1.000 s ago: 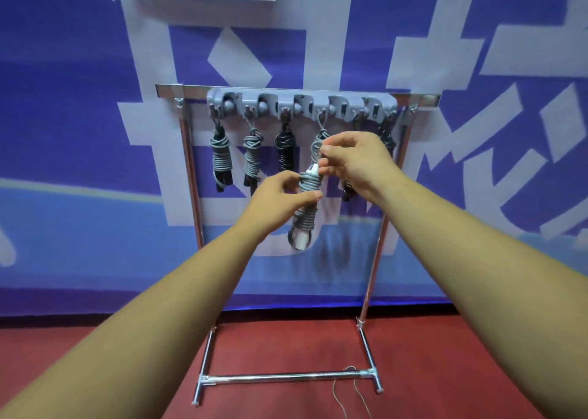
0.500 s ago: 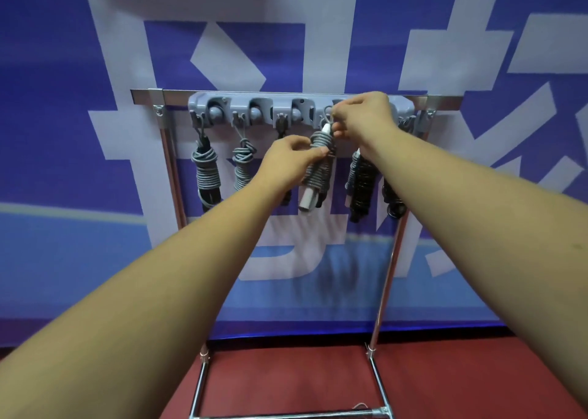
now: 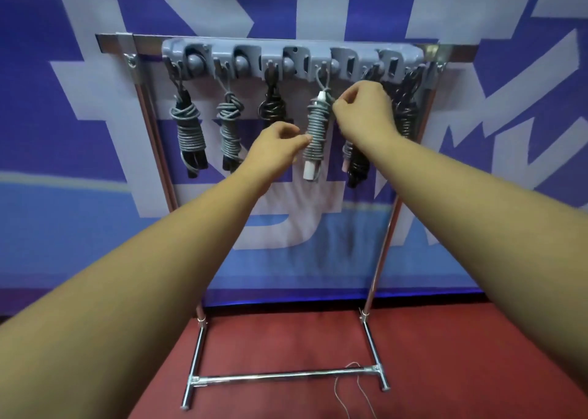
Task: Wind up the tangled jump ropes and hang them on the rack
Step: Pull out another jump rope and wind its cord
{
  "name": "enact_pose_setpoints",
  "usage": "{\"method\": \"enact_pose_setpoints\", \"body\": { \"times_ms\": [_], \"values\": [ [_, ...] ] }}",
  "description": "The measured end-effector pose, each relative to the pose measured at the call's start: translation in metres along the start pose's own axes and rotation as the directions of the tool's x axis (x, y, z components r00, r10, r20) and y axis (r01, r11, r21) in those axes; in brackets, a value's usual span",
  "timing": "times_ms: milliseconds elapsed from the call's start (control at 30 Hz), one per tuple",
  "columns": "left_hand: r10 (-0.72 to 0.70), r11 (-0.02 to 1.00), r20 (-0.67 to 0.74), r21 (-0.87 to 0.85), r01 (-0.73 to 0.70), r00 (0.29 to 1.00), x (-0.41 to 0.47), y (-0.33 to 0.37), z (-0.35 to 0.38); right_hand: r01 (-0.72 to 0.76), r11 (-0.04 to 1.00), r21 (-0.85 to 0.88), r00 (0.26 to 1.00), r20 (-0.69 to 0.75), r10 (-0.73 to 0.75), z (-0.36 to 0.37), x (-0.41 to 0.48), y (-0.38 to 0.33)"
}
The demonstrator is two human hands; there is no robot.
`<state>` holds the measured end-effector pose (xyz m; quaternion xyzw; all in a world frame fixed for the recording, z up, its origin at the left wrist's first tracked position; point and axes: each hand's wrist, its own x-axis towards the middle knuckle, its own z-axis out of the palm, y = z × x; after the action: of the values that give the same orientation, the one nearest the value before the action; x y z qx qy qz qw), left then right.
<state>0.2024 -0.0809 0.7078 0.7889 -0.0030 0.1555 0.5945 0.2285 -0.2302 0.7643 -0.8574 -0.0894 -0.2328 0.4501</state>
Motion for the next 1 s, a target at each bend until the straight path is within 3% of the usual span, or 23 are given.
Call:
{"method": "enact_pose_setpoints", "body": {
  "times_ms": [133, 233, 400, 633, 900, 1000],
  "values": [
    [-0.051, 0.991, 0.040, 0.125, 0.046, 0.998, -0.043, -0.039, 0.000, 0.044, 0.993, -0.114, 0.997, 0.062, -0.037, 0.007, -0.066, 0.051],
    [-0.179, 0.938, 0.149, 0.324, 0.123, 0.972, -0.083, -0.091, 0.003, -0.032, 0.982, -0.184, 0.971, 0.228, 0.075, 0.033, -0.125, 0.110],
    [-0.416, 0.805, 0.200, 0.535, 0.257, 0.887, -0.160, -0.184, 0.010, -0.158, 0.937, -0.313, 0.873, 0.399, 0.280, 0.069, -0.234, 0.202],
    [-0.626, 0.687, 0.248, 0.624, 0.372, 0.740, -0.271, -0.307, 0.030, -0.291, 0.868, -0.403, 0.728, 0.495, 0.474, 0.104, -0.368, 0.295],
    [-0.765, 0.591, 0.307, 0.684, 0.428, 0.566, -0.375, -0.410, 0.054, -0.273, 0.807, -0.523, 0.511, 0.632, 0.583, 0.141, -0.494, 0.366],
    [-0.784, 0.567, 0.321, 0.717, 0.405, 0.531, -0.396, -0.441, 0.065, -0.229, 0.800, -0.555, 0.448, 0.669, 0.593, 0.157, -0.523, 0.380]
  ]
}}
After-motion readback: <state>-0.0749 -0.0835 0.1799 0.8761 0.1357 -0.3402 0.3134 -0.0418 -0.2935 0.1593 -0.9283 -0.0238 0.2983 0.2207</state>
